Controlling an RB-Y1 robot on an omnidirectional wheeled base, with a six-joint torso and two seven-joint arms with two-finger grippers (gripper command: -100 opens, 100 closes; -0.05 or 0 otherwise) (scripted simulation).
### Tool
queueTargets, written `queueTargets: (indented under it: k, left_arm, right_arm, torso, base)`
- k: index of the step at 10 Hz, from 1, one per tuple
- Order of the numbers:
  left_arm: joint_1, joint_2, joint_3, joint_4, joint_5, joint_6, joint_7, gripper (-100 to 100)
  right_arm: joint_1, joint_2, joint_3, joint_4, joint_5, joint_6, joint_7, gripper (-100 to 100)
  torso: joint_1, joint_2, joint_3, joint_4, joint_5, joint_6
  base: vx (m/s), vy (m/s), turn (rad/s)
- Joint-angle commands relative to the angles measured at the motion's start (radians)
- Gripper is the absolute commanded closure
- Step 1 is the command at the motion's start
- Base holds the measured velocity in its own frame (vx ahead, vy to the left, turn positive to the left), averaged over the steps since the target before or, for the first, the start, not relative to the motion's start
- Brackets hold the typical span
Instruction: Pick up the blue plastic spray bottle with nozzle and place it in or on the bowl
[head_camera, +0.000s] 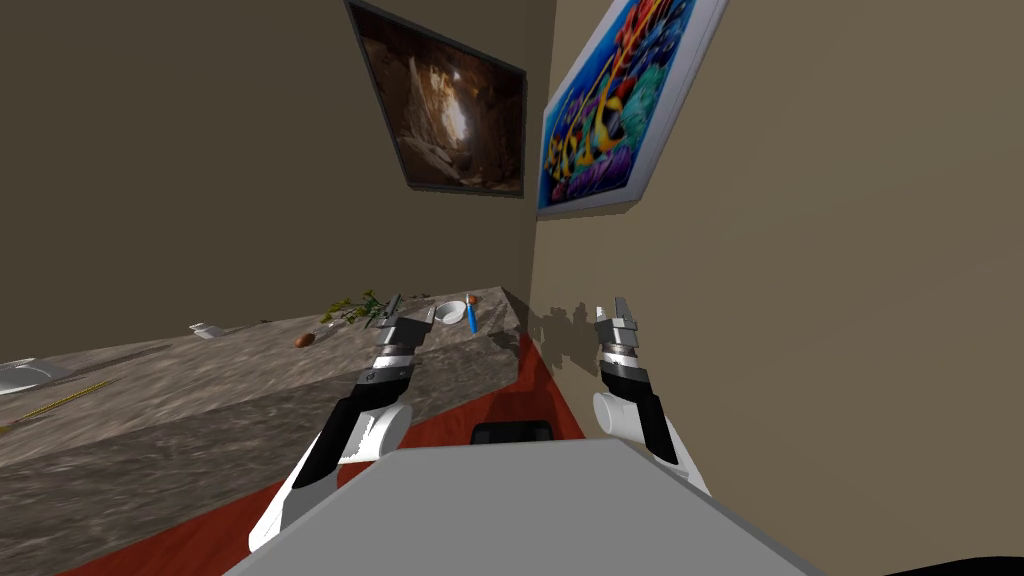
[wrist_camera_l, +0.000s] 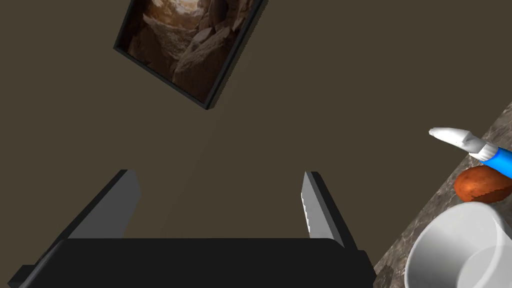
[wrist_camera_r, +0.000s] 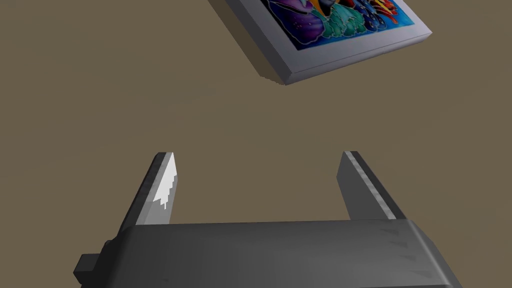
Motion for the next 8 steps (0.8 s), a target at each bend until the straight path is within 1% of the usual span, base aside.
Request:
queueTargets:
  k: [1,2,4,5,6,7,8]
  left_arm:
    - [-0.001,0.005,0.01,0.011,0.02,0.05,0.03,-100]
    - [-0.001,0.005,0.01,0.011,0.02,0.054,0.03,-100]
    - [0.0,0.012,0.034,0.024,0.06,0.121,0.087,-100]
    - [0.0,0.012,0.034,0.024,0.06,0.142,0.087,-100]
    - [0.0,0.015,0.047,0.031,0.08,0.175,0.117,-100]
    - [0.0,0.015,0.047,0.031,0.08,0.189,0.117,-100]
    - [-0.001,0.017,0.061,0.037,0.101,0.226,0.148,-100]
  right_arm:
    - [0.0,0.0,0.0,0.0,0.0,0.0,0.0,0]
    - [0.0,0.0,0.0,0.0,0.0,0.0,0.0,0]
    - [0.0,0.0,0.0,0.0,0.0,0.0,0.0,0]
    - [0.0,0.0,0.0,0.0,0.0,0.0,0.0,0]
    - [0.0,0.0,0.0,0.0,0.0,0.0,0.0,0]
    - [0.0,0.0,0.0,0.0,0.0,0.0,0.0,0]
    - [0.0,0.0,0.0,0.0,0.0,0.0,0.0,0]
  torso:
    - [0.0,0.0,0.0,0.0,0.0,0.0]
    - [0.0,0.0,0.0,0.0,0.0,0.0]
    - [0.001,-0.001,0.0,0.0,0.0,0.0]
    - [-0.001,0.0,0.0,0.0,0.0,0.0]
    - [-0.001,0.0,0.0,0.0,0.0,0.0]
    - [-0.001,-0.001,0.0,0.0,0.0,0.0]
    - [0.001,-0.001,-0.001,0.0,0.0,0.0]
  base:
    - [0.019,-0.081,0.076]
    - [0.016,-0.071,0.054]
    - [0.02,-0.09,0.12]
    - [0.016,-0.102,0.046]
    - [0.021,-0.104,0.089]
    - [0.026,-0.081,0.055]
    - [0.039,-0.084,0.086]
